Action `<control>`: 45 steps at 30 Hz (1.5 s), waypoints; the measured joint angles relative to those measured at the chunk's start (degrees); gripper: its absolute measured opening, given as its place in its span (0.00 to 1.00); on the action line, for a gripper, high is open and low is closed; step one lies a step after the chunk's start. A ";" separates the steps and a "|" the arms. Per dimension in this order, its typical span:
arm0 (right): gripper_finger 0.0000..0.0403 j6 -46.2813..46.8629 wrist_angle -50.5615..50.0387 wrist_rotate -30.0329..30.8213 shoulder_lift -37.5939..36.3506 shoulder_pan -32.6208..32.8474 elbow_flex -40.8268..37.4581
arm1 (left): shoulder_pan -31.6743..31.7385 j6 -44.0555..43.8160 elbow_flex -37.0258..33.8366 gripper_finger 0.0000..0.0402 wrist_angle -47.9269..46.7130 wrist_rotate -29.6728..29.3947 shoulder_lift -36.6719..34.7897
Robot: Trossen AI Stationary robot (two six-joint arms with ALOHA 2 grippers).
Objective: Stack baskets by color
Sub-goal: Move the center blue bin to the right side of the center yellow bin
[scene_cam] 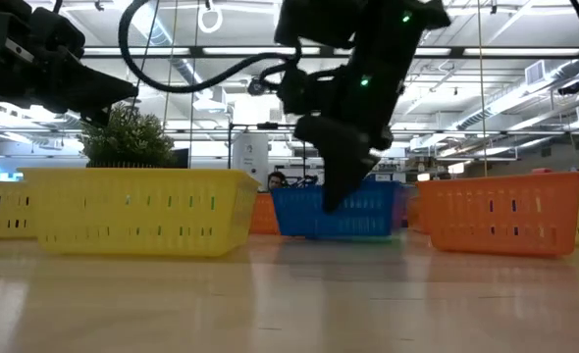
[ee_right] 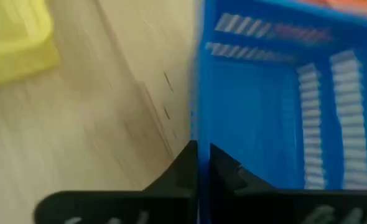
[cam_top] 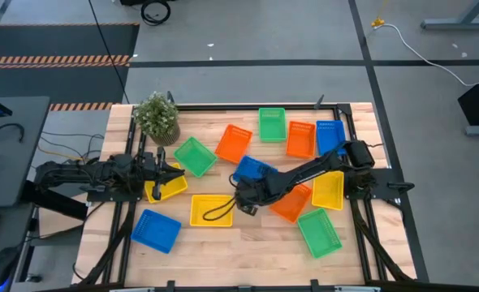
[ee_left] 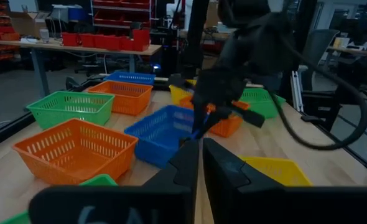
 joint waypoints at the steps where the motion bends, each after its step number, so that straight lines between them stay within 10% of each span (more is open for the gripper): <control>1: 0.03 -0.22 -1.65 1.54 -0.65 0.79 0.00 | 0.00 0.00 0.00 0.07 0.15 0.00 -0.02; 11: 0.02 -12.27 -2.85 10.28 -9.72 11.97 0.00 | 0.00 0.02 0.02 0.10 0.02 0.00 -0.02; 24: 0.01 -8.91 10.50 -8.23 -7.06 25.83 0.04 | 0.00 0.00 0.01 0.09 0.04 0.00 -0.02; 45: 0.01 -8.92 3.59 -3.08 -0.13 18.80 -1.29 | 0.02 0.02 0.07 0.09 -0.14 0.00 -0.02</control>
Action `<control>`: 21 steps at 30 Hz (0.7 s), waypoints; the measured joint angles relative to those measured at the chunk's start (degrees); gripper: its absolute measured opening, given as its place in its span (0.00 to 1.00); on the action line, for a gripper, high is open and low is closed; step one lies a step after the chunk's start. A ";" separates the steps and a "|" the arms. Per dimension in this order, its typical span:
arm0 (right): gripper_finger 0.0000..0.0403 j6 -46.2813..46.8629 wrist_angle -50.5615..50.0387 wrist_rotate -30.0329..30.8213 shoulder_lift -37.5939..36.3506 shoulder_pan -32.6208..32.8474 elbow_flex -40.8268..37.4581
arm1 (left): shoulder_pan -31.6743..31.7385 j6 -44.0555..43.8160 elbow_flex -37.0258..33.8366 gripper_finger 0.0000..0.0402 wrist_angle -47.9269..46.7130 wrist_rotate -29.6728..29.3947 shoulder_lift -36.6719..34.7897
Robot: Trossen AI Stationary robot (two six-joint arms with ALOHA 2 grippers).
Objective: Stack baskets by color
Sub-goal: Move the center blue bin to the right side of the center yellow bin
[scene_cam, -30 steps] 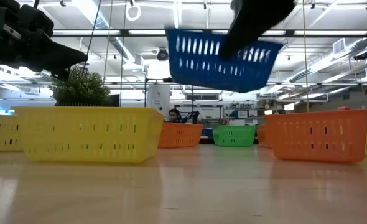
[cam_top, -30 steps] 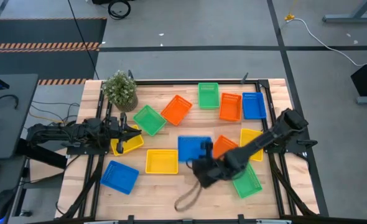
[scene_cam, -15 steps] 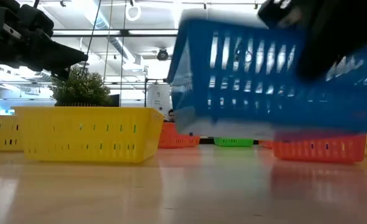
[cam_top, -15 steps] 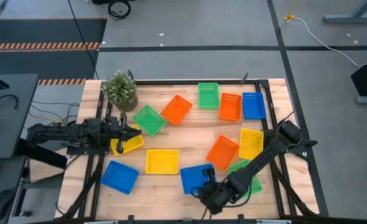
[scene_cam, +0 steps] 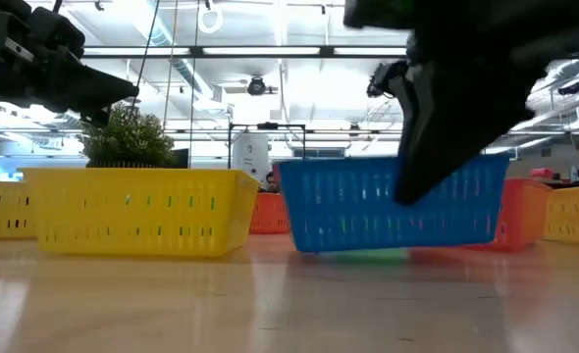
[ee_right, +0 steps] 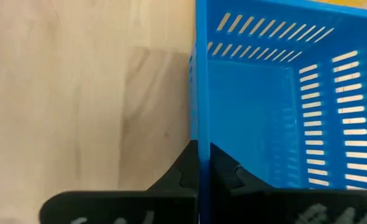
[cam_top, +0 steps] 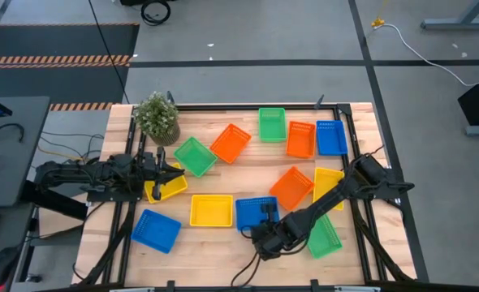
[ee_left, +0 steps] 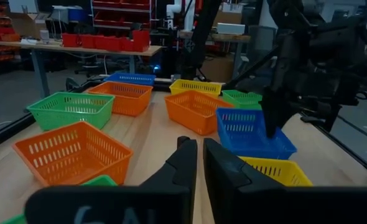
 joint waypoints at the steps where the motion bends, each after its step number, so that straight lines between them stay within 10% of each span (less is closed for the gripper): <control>1: 0.01 0.00 -0.10 0.12 0.00 -0.18 -0.47 | -0.02 -0.02 0.00 0.09 -0.03 0.00 0.00; 21: 0.07 4.74 6.74 -1.78 -0.15 -0.71 -3.17 | -0.02 0.01 0.00 0.10 -0.01 0.00 0.00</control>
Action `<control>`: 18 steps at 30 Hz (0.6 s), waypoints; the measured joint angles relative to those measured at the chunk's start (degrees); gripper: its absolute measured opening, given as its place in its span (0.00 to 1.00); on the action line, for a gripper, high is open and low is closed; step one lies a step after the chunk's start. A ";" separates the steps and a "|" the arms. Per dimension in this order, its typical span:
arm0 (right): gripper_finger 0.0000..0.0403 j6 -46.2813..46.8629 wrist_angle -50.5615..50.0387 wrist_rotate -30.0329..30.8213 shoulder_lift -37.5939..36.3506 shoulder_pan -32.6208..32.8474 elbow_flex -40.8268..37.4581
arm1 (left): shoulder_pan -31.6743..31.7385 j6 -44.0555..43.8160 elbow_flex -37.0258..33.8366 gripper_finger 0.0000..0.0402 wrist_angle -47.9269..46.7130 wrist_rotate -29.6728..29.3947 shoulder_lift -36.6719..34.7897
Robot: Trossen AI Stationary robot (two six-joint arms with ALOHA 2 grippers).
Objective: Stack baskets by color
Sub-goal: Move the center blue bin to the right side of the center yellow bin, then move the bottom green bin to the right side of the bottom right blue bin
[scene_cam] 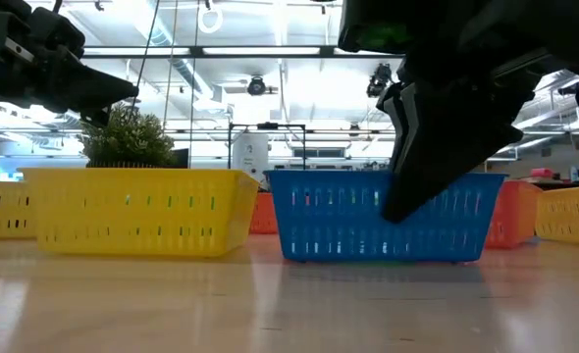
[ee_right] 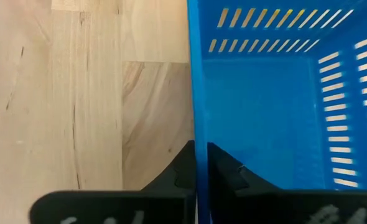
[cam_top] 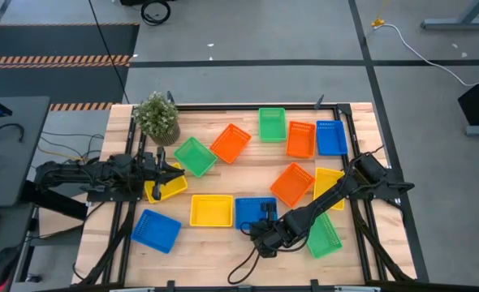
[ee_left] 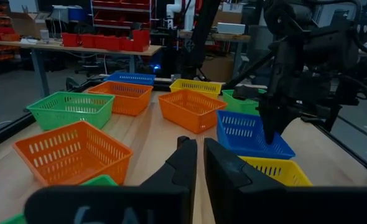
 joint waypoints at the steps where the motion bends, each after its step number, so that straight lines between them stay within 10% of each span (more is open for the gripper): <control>1: 0.09 0.54 -0.04 -0.15 0.02 0.00 0.00 | 0.00 -0.02 0.00 0.10 0.00 -0.02 0.00; 18: 0.43 -1.82 -5.43 3.65 -11.70 0.81 -0.09 | 0.00 0.00 -0.02 0.09 -0.02 -0.02 0.00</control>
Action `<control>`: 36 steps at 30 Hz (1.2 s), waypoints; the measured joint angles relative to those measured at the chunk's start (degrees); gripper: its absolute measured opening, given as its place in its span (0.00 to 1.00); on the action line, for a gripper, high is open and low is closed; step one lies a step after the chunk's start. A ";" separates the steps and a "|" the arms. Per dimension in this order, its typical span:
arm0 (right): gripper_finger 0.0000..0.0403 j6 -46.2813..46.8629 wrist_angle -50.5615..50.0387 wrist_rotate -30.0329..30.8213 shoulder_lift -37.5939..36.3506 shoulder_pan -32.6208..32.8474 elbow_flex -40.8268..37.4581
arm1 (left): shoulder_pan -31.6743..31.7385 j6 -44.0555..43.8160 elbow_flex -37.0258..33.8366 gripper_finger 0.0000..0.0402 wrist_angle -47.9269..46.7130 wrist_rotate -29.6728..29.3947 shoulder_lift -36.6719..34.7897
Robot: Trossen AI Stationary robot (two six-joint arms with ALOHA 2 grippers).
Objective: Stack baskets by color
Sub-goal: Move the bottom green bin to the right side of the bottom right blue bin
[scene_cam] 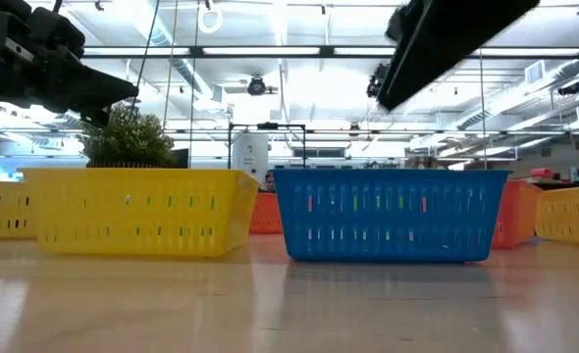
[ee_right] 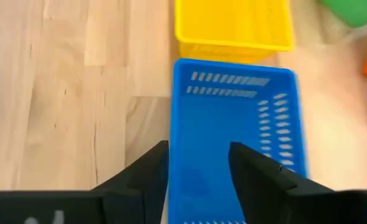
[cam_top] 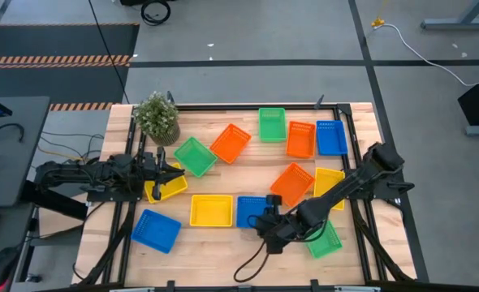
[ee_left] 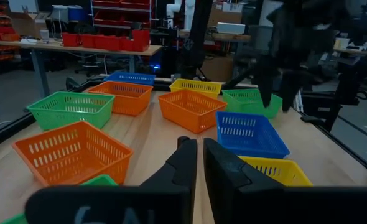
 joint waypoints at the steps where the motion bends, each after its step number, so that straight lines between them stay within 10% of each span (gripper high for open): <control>1: 0.43 0.78 -1.73 0.08 -1.00 0.22 0.00 | 0.00 0.00 0.00 0.09 0.00 0.02 0.00; 12: 0.42 26.20 -26.83 -4.69 -7.91 7.81 0.02 | 0.00 0.00 0.00 0.08 -0.01 0.01 0.00; 22: 0.46 59.53 -27.58 -14.13 -3.70 12.78 0.02 | 0.00 -0.02 0.00 0.10 -0.01 0.02 0.00; 36: 0.45 56.08 -26.52 -23.89 6.83 9.95 0.02 | 0.00 -0.02 -0.02 0.08 -0.02 0.02 0.00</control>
